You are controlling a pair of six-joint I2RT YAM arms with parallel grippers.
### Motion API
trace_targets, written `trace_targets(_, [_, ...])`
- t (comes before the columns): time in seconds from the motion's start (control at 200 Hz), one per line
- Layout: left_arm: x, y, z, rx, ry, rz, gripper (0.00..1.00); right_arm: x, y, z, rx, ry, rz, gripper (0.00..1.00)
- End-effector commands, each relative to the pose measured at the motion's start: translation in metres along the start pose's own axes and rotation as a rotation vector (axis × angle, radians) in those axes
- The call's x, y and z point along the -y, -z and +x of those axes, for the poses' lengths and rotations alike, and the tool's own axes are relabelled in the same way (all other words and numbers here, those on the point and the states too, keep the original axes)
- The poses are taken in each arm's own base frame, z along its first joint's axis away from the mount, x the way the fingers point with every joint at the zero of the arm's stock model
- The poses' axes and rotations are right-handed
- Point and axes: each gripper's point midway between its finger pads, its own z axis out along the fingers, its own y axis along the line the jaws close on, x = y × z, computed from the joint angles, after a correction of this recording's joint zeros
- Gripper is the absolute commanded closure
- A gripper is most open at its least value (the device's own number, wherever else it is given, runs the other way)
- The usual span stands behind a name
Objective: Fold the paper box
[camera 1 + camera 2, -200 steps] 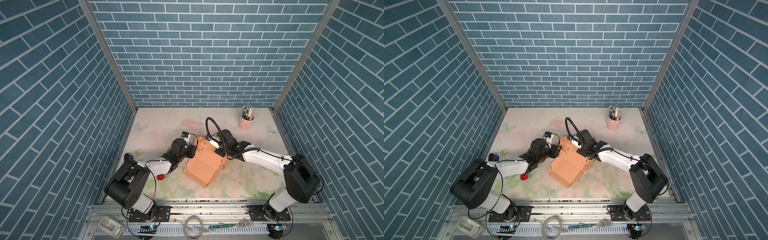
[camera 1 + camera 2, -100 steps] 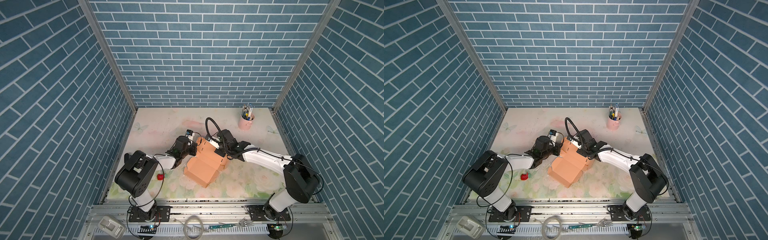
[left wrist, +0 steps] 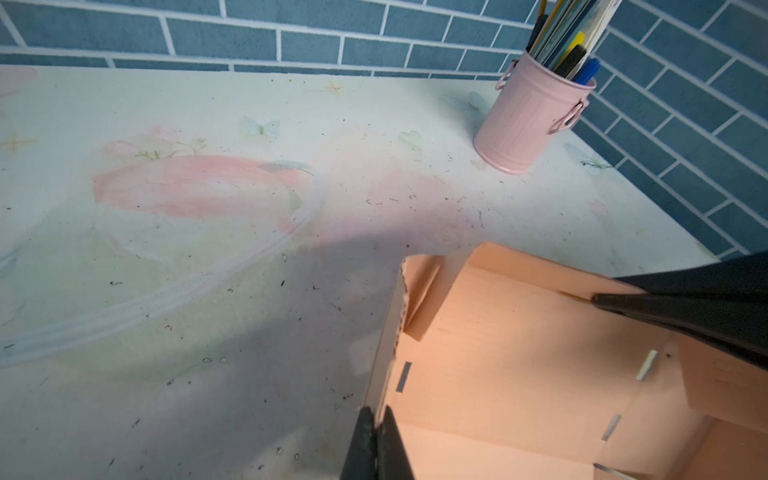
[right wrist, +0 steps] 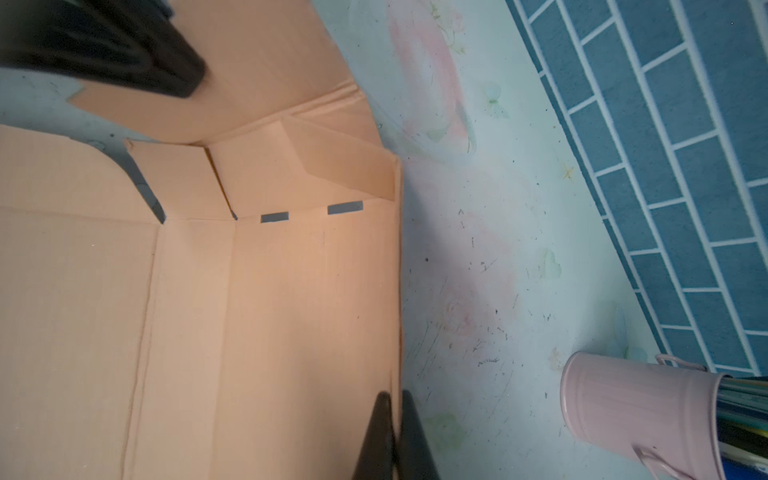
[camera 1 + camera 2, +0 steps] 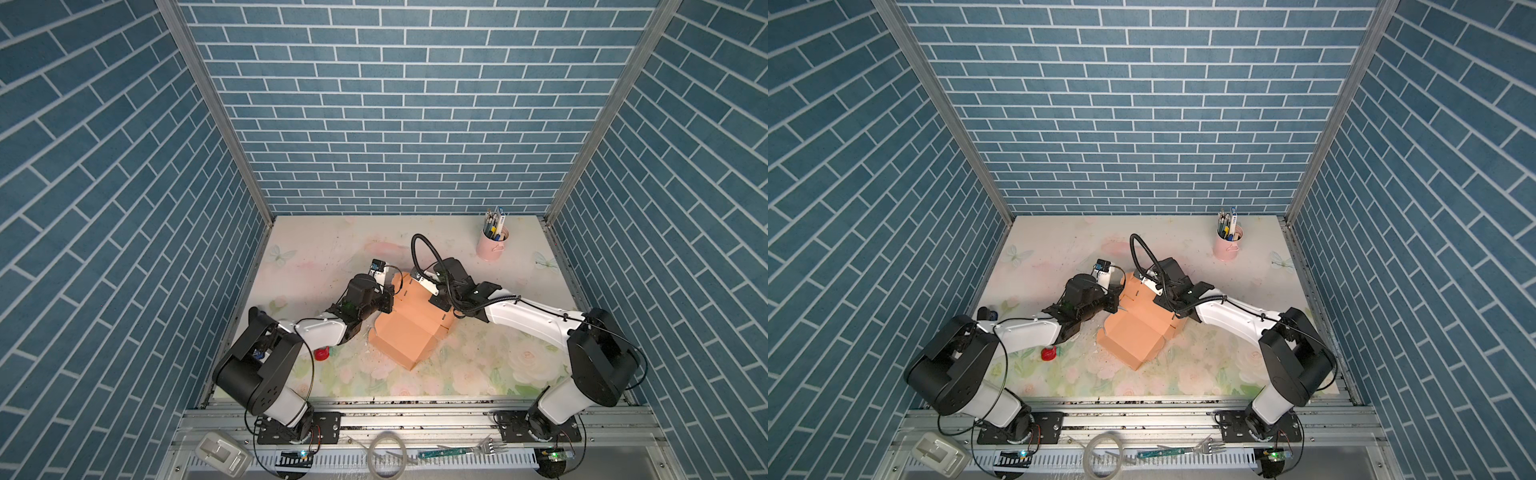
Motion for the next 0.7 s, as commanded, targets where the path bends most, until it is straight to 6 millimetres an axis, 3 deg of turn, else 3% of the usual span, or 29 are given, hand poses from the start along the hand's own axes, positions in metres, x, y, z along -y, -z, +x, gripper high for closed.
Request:
trace_targets(0.0, [0.002,0.010,-0.010,0.036,0.016,-0.002,1.00,0.004,0.001,-0.002,-0.013,0.065,0.023,0.95])
trace_targets(0.32, [0.020,0.032,-0.003,0.070,0.000,0.026,1.00,0.008,0.010,-0.001,0.005,0.087,0.083,0.94])
trace_targets(0.695, [0.016,0.056,0.023,0.185,-0.047,-0.021,1.00,0.000,0.022,-0.004,0.011,0.235,0.211,0.94])
